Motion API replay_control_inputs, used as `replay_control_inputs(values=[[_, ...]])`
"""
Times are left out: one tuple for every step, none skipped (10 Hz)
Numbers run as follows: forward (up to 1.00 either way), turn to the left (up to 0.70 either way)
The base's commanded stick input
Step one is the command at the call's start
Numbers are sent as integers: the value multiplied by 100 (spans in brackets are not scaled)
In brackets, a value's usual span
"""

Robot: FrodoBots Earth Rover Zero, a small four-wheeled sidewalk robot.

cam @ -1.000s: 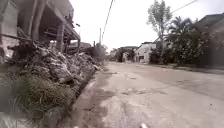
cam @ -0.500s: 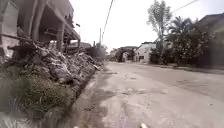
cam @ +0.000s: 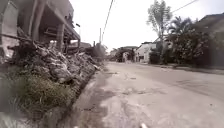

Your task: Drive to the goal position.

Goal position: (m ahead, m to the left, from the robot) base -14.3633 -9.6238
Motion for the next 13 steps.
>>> replay_control_inputs(values=[[4,0],[4,0],[4,0],[4,0],[5,0],[5,0],[5,0],[4,0],[5,0],[4,0],[5,0],[5,0],[4,0]])
